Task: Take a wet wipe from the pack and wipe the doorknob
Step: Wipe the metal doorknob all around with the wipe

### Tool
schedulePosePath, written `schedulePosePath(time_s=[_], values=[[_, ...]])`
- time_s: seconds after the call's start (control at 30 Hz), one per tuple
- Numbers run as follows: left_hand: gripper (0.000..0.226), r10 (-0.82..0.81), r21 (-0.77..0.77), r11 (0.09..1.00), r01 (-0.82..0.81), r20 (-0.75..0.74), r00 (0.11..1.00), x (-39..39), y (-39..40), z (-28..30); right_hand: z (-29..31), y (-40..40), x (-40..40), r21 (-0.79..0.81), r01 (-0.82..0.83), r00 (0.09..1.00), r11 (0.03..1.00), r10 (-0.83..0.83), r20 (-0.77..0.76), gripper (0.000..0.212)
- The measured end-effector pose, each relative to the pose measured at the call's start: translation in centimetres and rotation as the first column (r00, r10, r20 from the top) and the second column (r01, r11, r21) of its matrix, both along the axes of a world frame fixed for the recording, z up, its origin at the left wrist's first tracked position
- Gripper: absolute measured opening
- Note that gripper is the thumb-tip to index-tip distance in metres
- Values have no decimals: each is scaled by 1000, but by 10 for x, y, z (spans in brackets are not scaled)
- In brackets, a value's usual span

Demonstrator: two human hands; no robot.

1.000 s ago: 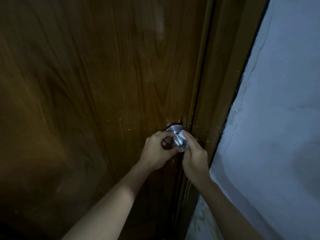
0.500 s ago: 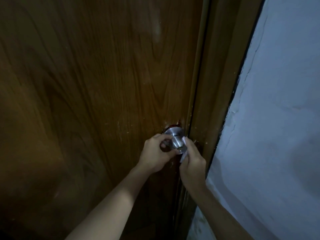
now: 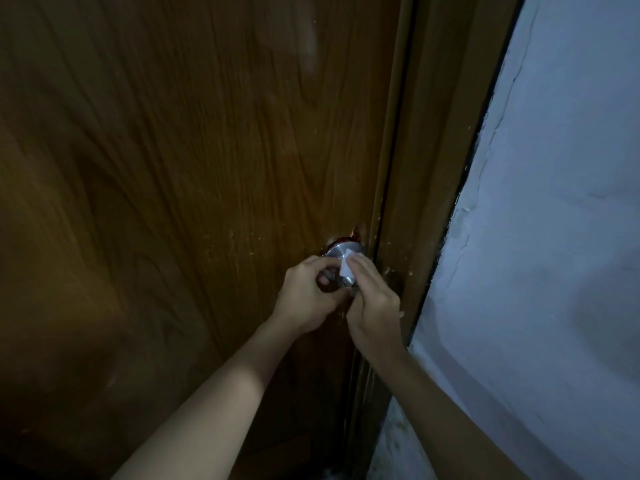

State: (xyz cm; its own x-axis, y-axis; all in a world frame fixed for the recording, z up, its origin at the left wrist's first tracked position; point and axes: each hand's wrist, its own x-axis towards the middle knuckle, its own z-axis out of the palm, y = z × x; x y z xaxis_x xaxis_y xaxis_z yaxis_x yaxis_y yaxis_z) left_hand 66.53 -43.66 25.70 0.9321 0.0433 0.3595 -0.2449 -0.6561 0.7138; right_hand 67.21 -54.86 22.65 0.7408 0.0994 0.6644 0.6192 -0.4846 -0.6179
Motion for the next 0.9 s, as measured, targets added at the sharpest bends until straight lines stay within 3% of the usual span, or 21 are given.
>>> schedulePosePath(time_s=[0.17, 0.27, 0.33, 0.47, 0.57, 0.67, 0.73, 0.9], values=[[45, 1, -13, 1000, -1, 11, 1000, -1, -1, -1, 1, -13, 13, 141, 53, 966, 989, -16, -257, 36], [48, 17, -31, 999, -16, 13, 1000, -1, -2, -2, -1, -10, -4, 146, 90, 988, 985, -69, -141, 39], [49, 7, -37, 999, -7, 7, 1000, -2, -1, -1, 1, -9, -3, 61, 33, 998, 998, -30, -47, 43], [50, -42, 40, 998, 40, 49, 998, -8, 4, 0, 12, -13, 8, -141, -114, 993, 983, 109, -43, 45], [60, 67, 154, 984, -94, 169, 983, -14, 13, 0, 5, -17, 10, -261, -108, 994, 959, 110, -8, 49], [69, 134, 325, 911, -253, 348, 928, -16, 24, 1, 2, -15, 10, -207, 3, 1000, 978, -4, -4, 47], [80, 151, 456, 820, -345, 409, 900, -17, 33, 2, -2, -14, 6, -263, -37, 995, 964, 59, 79, 44], [114, 231, 691, 584, -426, 362, 903, -9, 56, 8, -2, -11, 9, -212, -8, 996, 977, 26, 82, 48]])
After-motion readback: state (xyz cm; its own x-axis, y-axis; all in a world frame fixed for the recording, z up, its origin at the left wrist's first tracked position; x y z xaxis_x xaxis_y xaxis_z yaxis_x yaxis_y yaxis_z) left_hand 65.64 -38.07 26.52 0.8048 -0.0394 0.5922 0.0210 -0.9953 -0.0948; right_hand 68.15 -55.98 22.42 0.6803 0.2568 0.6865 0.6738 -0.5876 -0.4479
